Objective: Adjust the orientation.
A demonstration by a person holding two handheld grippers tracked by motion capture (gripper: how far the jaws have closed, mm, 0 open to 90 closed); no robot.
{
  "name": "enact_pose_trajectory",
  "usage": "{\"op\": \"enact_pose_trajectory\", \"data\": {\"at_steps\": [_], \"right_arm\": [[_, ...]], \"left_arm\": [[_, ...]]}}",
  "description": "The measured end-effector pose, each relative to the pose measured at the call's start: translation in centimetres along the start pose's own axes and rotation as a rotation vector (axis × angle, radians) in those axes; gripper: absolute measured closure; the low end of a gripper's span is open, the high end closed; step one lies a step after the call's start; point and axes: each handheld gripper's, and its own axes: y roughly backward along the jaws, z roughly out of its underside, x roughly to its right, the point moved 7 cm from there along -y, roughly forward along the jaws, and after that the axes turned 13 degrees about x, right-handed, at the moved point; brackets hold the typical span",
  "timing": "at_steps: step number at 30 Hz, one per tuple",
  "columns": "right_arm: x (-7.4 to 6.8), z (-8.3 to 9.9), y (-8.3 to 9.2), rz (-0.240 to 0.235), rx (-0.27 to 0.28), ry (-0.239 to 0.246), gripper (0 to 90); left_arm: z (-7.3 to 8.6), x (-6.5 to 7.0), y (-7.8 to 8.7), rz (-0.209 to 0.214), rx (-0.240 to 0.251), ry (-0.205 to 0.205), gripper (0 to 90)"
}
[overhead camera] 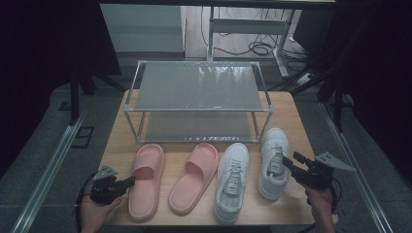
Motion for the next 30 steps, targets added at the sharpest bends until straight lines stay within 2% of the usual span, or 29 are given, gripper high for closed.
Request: {"op": "enact_pose_trajectory", "data": {"at_steps": [15, 30], "right_arm": [[0.1, -0.1, 0.1, 0.003, 0.000, 0.004, 45.4], [0.1, 0.0, 0.1, 0.002, -0.003, 0.004, 45.4]], "left_arm": [[0.0, -0.5, -0.1, -0.006, -0.005, 0.009, 90.0], [-0.5, -2.8, -0.1, -0.038, -0.004, 0.042, 89.9]]}}
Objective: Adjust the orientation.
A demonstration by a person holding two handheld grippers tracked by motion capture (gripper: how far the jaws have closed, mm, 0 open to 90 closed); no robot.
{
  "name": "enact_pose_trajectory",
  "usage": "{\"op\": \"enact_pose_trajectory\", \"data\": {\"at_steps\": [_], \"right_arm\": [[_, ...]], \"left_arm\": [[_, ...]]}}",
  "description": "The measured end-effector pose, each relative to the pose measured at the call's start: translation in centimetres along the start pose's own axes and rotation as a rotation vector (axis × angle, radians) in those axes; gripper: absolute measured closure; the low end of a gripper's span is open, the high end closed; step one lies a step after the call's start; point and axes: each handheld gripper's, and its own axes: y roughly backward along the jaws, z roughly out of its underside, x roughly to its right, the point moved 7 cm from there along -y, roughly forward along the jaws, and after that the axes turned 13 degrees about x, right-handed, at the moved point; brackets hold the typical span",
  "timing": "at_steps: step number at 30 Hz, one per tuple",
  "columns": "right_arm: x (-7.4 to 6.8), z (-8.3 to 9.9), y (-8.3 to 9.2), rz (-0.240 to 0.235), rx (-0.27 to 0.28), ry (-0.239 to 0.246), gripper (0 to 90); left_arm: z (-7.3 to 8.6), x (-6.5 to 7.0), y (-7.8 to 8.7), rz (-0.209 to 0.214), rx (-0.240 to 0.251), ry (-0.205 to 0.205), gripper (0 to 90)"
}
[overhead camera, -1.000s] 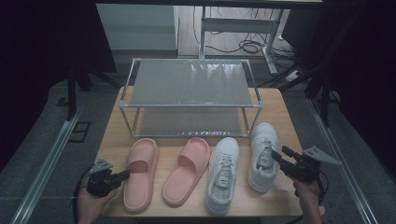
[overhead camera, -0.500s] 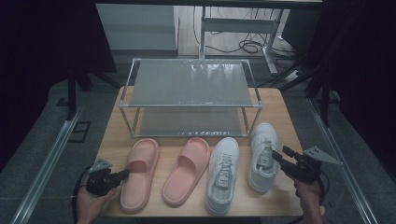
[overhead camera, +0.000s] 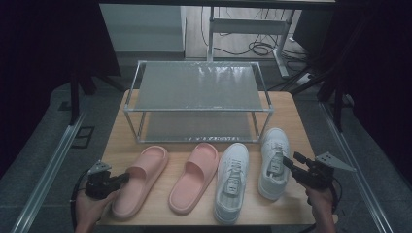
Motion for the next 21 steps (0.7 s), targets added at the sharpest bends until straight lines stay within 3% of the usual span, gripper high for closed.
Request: {"op": "enact_pose_trajectory", "data": {"at_steps": [6, 10, 17, 21], "right_arm": [[0.0, 0.0, 0.0, -0.002, 0.001, 0.002, 45.4], [0.1, -0.2, 0.2, 0.002, 0.007, 0.002, 45.4], [0.4, -0.3, 0.4, 0.012, 0.011, -0.002, 45.4], [0.5, -0.3, 0.5, 0.013, 0.014, -0.004, 45.4]], "left_arm": [[-0.3, 0.0, 0.4, -0.011, 0.017, 0.001, 85.6], [-0.4, 0.7, 1.3, -0.011, 0.049, -0.009, 75.2], [-0.2, 2.2, 2.4, 0.023, 0.078, -0.002, 59.2], [-0.3, 3.1, 2.5, 0.044, 0.076, -0.007, 55.0]]}}
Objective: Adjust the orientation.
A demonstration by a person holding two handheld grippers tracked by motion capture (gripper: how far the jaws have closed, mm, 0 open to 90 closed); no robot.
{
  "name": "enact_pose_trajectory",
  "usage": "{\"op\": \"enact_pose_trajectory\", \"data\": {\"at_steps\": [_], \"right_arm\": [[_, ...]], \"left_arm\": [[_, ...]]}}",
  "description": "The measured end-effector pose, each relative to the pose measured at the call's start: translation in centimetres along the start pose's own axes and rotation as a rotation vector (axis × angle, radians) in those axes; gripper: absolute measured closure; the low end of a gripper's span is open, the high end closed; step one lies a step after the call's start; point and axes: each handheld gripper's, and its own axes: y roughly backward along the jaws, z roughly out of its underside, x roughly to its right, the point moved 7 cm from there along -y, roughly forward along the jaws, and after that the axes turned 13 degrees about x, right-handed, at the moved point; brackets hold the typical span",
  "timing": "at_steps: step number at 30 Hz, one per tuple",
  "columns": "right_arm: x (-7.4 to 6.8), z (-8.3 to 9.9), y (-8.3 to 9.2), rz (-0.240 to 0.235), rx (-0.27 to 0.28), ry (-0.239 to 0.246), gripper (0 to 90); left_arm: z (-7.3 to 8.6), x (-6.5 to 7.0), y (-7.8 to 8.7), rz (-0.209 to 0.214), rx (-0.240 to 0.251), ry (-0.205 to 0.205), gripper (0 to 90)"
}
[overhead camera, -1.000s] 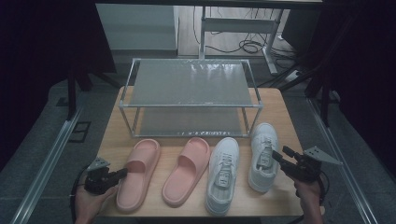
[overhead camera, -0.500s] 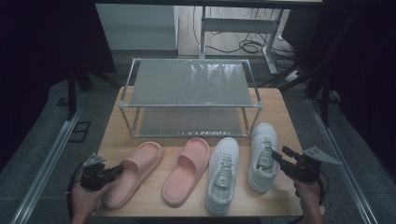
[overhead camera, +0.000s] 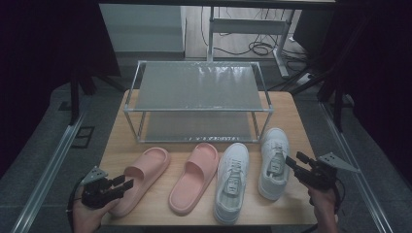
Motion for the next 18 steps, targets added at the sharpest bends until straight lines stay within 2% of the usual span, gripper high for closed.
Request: {"op": "enact_pose_trajectory", "data": {"at_steps": [5, 12, 18], "right_arm": [[0.2, 0.0, 0.0, 0.003, 0.001, -0.003, 45.4], [0.0, -0.1, 0.1, 0.001, 0.002, 0.002, 45.4], [-0.1, -0.1, -0.1, -0.004, 0.005, 0.002, 45.4]], "left_arm": [[0.2, 1.1, -0.7, 0.024, -0.024, -0.013, 53.1], [-0.2, 2.4, -1.9, 0.045, -0.027, -0.031, 53.7], [-0.2, 2.7, -2.7, 0.039, -0.031, -0.034, 53.9]]}}
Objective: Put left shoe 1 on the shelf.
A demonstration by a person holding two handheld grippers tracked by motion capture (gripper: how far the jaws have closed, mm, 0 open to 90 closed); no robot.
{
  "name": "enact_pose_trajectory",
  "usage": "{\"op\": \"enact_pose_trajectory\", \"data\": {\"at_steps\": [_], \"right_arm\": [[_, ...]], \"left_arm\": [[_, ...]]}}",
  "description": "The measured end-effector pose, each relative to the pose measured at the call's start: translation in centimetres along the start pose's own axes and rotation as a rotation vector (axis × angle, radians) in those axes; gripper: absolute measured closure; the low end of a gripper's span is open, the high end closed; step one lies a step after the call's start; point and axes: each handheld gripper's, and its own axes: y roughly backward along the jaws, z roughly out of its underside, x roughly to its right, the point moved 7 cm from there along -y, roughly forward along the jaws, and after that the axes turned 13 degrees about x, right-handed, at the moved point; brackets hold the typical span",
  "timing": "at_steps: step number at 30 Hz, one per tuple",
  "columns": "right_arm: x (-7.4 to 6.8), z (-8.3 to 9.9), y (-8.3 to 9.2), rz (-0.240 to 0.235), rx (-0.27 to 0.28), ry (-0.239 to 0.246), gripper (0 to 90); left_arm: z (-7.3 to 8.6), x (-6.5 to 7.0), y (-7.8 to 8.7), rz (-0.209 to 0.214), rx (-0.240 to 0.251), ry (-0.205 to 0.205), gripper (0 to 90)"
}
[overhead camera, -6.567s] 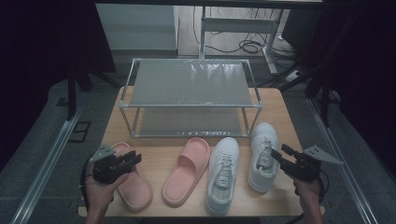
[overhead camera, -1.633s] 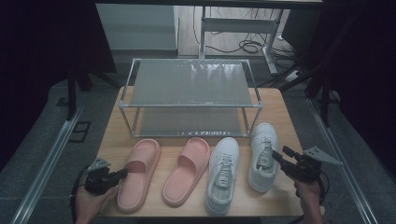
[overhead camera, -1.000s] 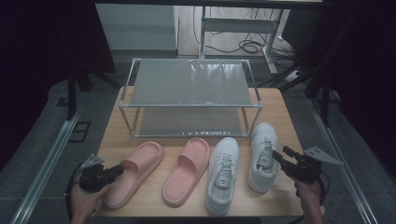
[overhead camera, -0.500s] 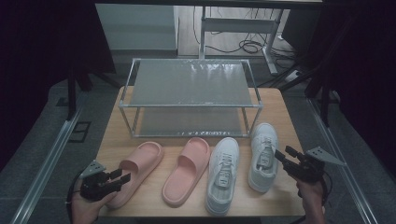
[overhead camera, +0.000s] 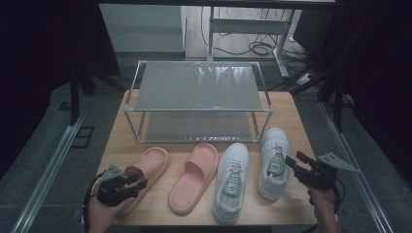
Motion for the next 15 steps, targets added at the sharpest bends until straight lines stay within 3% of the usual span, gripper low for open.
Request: {"op": "enact_pose_trajectory", "data": {"at_steps": [15], "right_arm": [[0.0, 0.1, -0.1, 0.000, -0.008, 0.004, 45.5]], "left_arm": [[0.7, 0.0, -2.3, -0.028, -0.039, -0.008, 63.1]]}}
